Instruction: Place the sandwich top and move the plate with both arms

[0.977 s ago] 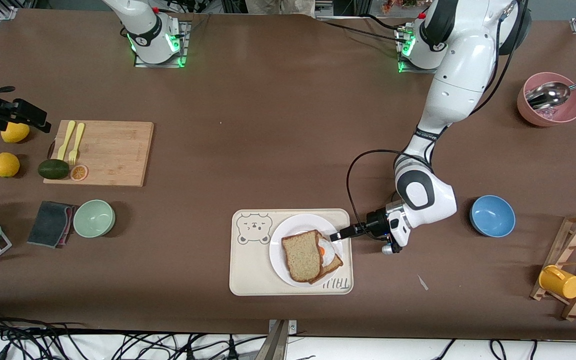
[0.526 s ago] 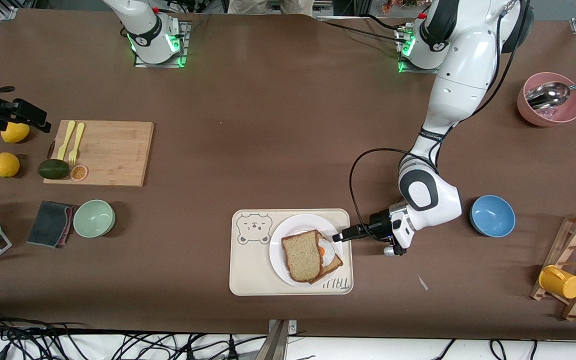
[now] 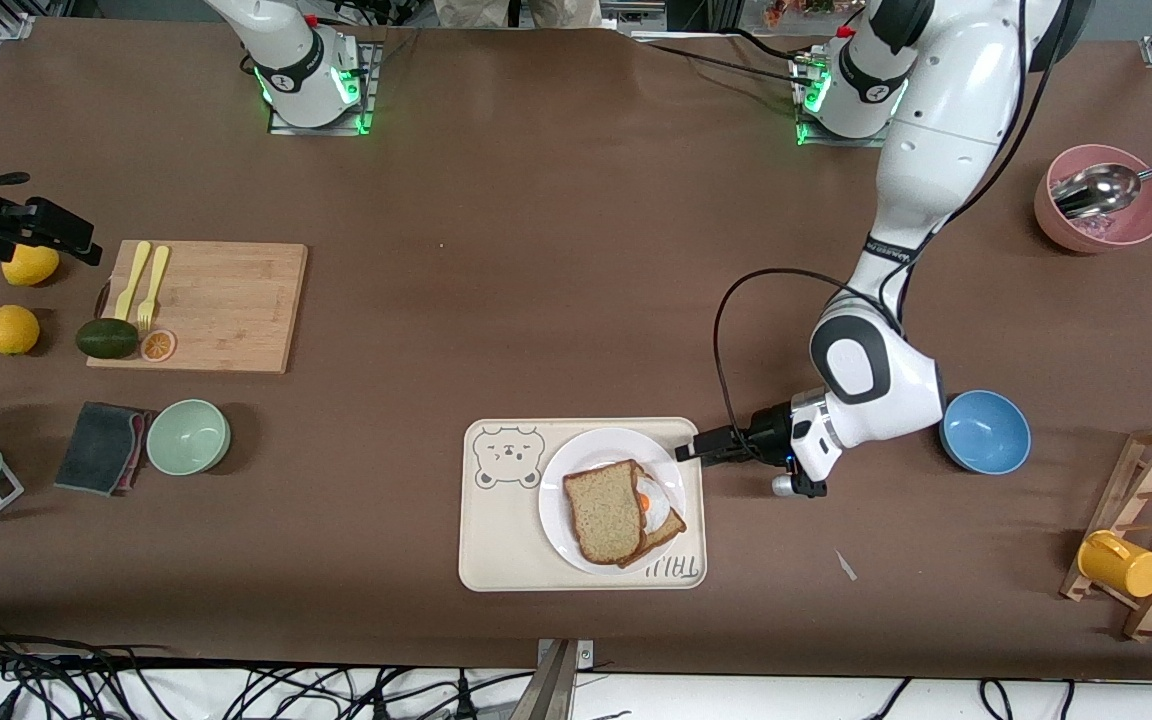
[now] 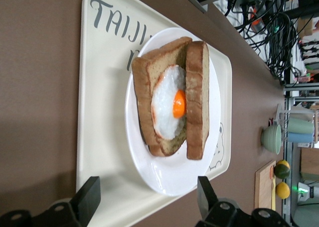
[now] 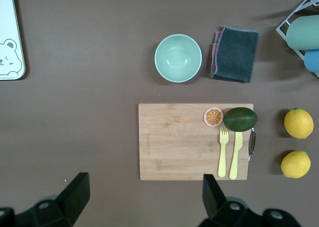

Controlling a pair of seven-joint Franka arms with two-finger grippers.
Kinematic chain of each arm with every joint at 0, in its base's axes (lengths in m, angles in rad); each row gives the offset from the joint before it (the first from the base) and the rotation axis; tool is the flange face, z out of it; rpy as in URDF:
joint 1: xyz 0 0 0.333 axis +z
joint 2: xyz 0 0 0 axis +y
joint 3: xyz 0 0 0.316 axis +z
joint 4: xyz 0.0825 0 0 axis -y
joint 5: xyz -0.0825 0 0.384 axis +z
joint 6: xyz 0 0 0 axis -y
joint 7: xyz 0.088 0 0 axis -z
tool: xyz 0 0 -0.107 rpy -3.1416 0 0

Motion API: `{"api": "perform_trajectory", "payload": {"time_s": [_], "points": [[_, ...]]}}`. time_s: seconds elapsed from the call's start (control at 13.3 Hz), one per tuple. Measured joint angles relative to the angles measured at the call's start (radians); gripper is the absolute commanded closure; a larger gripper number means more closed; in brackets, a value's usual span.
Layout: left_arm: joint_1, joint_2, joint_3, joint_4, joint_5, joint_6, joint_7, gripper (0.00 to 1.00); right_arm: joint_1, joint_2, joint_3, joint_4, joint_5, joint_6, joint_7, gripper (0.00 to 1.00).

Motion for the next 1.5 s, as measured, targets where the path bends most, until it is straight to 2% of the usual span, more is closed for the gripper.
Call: {"api": "perform_trajectory", "payload": {"time_s": [0.23,0.38,0.53,0.68,0.9,1.13,1.28,1.5], "points": [[0.033,-0.125,0.002,-0.127,0.108,-0.002,-0.003,0.0,0.0,0.0,0.0,0.0,0.0,0.0,0.0,0.0],[0.071,-0.224,0.012,-0.215,0.22,-0.015,-0.003,0.0,0.0,0.0,0.0,0.0,0.0,0.0,0.0,0.0],[0.098,-0.315,0.059,-0.269,0.358,-0.089,-0.026,0.0,0.0,0.0,0.0,0.0,0.0,0.0,0.0,0.0],[0.152,-0.399,0.092,-0.28,0.533,-0.178,-0.061,0.0,0.0,0.0,0.0,0.0,0.0,0.0,0.0,0.0],[0.239,-0.535,0.099,-0.282,0.784,-0.264,-0.136,0.0,0.0,0.0,0.0,0.0,0.0,-0.001,0.0,0.0],[0.266,-0.624,0.098,-0.284,0.873,-0.315,-0.216,0.0,0.0,0.0,0.0,0.0,0.0,-0.001,0.0,0.0],[0.279,-0.671,0.093,-0.284,0.978,-0.346,-0.288,0.0,0.0,0.0,0.0,0.0,0.0,-0.001,0.0,0.0],[0.331,-0.745,0.025,-0.284,1.132,-0.378,-0.448,0.0,0.0,0.0,0.0,0.0,0.0,-0.001,0.0,0.0]]}}
